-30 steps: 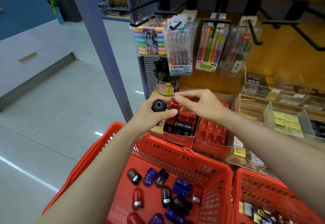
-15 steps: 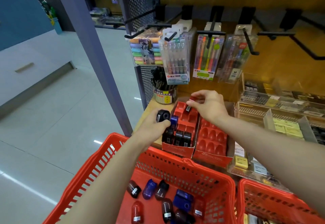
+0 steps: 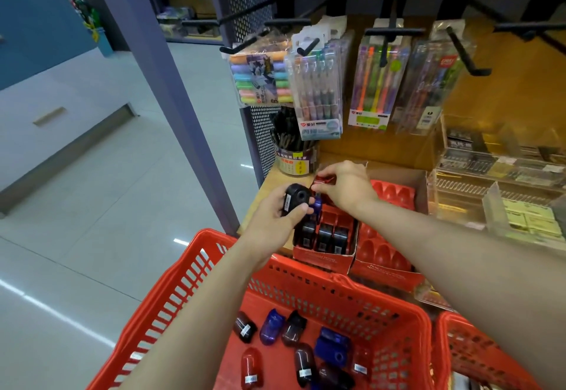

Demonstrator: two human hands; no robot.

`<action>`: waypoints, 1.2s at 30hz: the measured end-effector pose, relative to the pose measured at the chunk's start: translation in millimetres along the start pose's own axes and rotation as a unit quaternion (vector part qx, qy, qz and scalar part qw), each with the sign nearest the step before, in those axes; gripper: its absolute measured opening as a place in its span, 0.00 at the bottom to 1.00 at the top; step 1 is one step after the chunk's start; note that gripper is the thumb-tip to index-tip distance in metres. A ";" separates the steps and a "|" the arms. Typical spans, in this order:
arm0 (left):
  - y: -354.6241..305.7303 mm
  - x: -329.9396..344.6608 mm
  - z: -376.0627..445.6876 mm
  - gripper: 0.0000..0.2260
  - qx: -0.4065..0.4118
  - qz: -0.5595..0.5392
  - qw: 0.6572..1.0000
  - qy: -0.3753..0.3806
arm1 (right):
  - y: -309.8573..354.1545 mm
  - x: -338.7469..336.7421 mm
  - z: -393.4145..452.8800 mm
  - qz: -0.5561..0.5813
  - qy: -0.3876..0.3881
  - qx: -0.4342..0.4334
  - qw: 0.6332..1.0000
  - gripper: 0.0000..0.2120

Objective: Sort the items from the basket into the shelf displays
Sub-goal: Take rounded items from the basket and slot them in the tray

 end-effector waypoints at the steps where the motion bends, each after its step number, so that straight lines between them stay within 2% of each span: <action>1: -1.3 -1.5 -0.2 0.12 0.006 -0.004 1.000 -0.007 | 1.0 0.0 -1.5 -0.004 0.011 0.000 1.000 0.14; 4: -11.5 -8.4 0.5 0.14 0.041 -0.005 0.999 -0.036 | 10.5 -12.3 -11.1 0.008 0.029 -0.032 0.999 0.16; 7: -17.0 -11.7 2.9 0.13 0.045 -0.005 0.997 -0.065 | 26.5 -42.6 -30.1 0.121 -0.023 -0.068 0.990 0.12; 9: -18.8 -12.5 5.5 0.11 0.038 0.018 0.994 -0.099 | 34.7 -47.1 -43.1 0.204 0.006 -0.056 0.977 0.12; 10: -21.0 -12.2 6.5 0.10 0.039 0.039 0.992 -0.114 | 38.3 -45.8 -48.4 0.217 0.022 -0.049 0.975 0.14; 12: -28.8 -8.7 7.1 0.09 0.056 0.077 0.987 -0.132 | 40.9 -45.4 -53.0 0.210 0.025 -0.033 0.977 0.20; 14: -35.2 -3.1 7.1 0.09 0.077 0.095 0.983 -0.135 | 39.1 -49.5 -52.1 0.210 0.007 -0.020 0.977 0.17; 17: -40.0 3.9 5.4 0.16 0.105 0.156 0.976 -0.113 | 32.5 -59.5 -46.6 0.175 -0.006 -0.009 0.984 0.08; 19: -37.1 3.6 5.2 0.22 0.128 0.265 0.950 -0.104 | 21.5 -73.8 -36.1 0.113 -0.036 -0.002 0.993 0.12; 21: -31.6 10.1 7.9 0.25 0.153 0.348 0.923 -0.062 | 5.6 -84.2 -23.2 0.077 -0.055 0.028 0.995 0.17; 24: -14.0 24.8 18.2 0.26 0.139 0.423 0.895 0.015 | -3.6 -76.3 -6.6 0.044 -0.050 0.041 0.997 0.19; 28: 7.2 35.8 26.4 0.25 0.124 0.480 0.866 0.066 | 4.2 -55.5 9.4 0.036 -0.062 0.011 0.997 0.17; 32: 13.7 35.4 27.6 0.24 0.141 0.470 0.868 0.073 | 1.3 -38.7 21.9 0.017 -0.052 0.011 0.998 0.18; 36: 15.1 35.9 23.9 0.24 0.149 0.432 0.888 0.057 | -4.4 -32.0 26.2 0.010 -0.044 0.017 0.999 0.18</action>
Point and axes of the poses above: each hand's wrist, its own z-axis towards the middle knuckle, its own x-axis out of the palm, y = z × x, the point moved 9 cm from there along z, towards the middle knuckle, and after that the axes turned 13 degrees about z, right-handed, at the moved point
